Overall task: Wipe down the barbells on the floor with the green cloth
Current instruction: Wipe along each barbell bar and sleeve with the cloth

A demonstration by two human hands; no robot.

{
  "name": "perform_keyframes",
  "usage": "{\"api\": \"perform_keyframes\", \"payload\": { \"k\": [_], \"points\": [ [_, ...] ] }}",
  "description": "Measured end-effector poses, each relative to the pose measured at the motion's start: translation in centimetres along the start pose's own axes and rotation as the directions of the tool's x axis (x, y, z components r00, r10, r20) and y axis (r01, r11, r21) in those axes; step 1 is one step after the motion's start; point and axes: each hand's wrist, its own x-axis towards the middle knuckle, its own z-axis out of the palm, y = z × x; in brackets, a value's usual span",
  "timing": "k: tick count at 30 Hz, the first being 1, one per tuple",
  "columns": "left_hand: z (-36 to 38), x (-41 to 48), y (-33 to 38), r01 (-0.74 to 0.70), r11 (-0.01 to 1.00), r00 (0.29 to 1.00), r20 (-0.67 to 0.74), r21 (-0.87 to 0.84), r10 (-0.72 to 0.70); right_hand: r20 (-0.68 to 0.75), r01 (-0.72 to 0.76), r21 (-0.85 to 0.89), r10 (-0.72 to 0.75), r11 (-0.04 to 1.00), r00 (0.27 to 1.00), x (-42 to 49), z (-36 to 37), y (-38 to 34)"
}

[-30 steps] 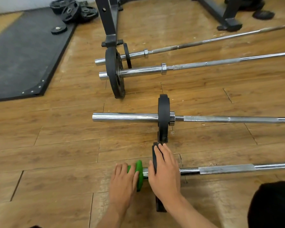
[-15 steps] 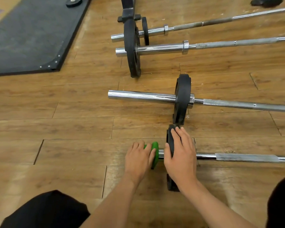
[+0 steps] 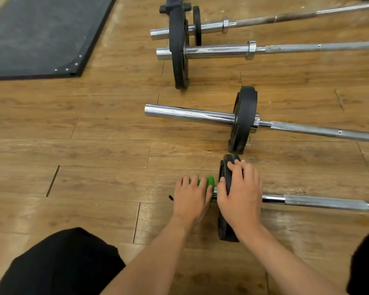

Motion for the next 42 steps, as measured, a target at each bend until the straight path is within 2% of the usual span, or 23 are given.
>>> {"api": "perform_keyframes", "payload": {
  "k": [6, 10, 14, 18, 21, 24, 26, 30, 32, 34, 36, 40, 42],
  "points": [
    [1.5, -1.5, 2.1, -0.086, 0.995, 0.996, 0.026, 0.05, 0.085, -0.079, 0.044, 0.094, -0.037, 0.995, 0.996, -1.4, 0.4, 0.3],
    [1.6, -1.6, 0.0, -0.214, 0.976, 0.975, -0.058, 0.037, 0.216, -0.085, 0.068, 0.133, -0.057, 0.989, 0.995, -1.9, 0.4, 0.2],
    [-0.1, 0.5, 0.6, -0.013, 1.0, 0.999, -0.051, -0.007, 0.013, -0.085, 0.056, 0.182, -0.041, 0.982, 0.996, -1.8, 0.5, 0.1],
    [-0.5, 0.3, 2.1, 0.085, 0.996, 0.992, 0.09, 0.02, -0.087, -0.09, 0.06, 0.191, -0.043, 0.98, 0.995, -2.1, 0.5, 0.3],
    [-1.4, 0.3, 1.2, -0.089, 0.988, 0.972, 0.227, 0.126, 0.059, -0.104, 0.076, 0.205, -0.056, 0.976, 0.993, -2.3, 0.5, 0.3],
    [-2.4, 2.4, 0.3, -0.261, 0.96, 0.911, 0.353, 0.099, 0.211, -0.105, 0.074, 0.213, -0.052, 0.974, 0.993, -2.2, 0.6, 0.4],
    [-1.9, 2.6, 0.5, -0.216, 0.975, 0.919, 0.345, 0.045, 0.188, -0.104, 0.068, 0.223, -0.046, 0.973, 0.994, -2.2, 0.6, 0.3],
    [-0.7, -0.6, 2.1, -0.102, 0.986, 0.961, 0.271, 0.134, 0.063, -0.119, 0.1, 0.215, -0.076, 0.971, 0.99, -2.7, 0.7, 0.5],
    [0.2, -2.2, 1.7, -0.117, 0.986, 0.978, 0.187, 0.115, 0.094, -0.129, 0.116, 0.212, -0.09, 0.97, 0.988, -3.0, 0.7, 0.5],
    [0.2, -2.5, 0.2, -0.202, 0.974, 0.973, 0.139, 0.106, 0.186, -0.133, 0.124, 0.204, -0.098, 0.971, 0.986, -3.0, 0.8, 0.6],
    [-0.3, -1.9, -1.1, -0.21, 0.972, 0.97, 0.148, 0.103, 0.194, -0.138, 0.115, 0.201, -0.088, 0.973, 0.987, -2.9, 0.9, 0.7],
    [-1.1, 0.7, -0.8, 0.046, 0.996, 0.981, 0.187, 0.075, -0.06, -0.141, 0.117, 0.206, -0.088, 0.972, 0.986, -3.3, 0.9, 0.5],
    [-0.6, -0.2, 0.2, 0.074, 0.993, 0.985, 0.147, 0.087, -0.087, -0.145, 0.118, 0.204, -0.089, 0.972, 0.985, -3.4, 0.8, 0.5]
  ]
}}
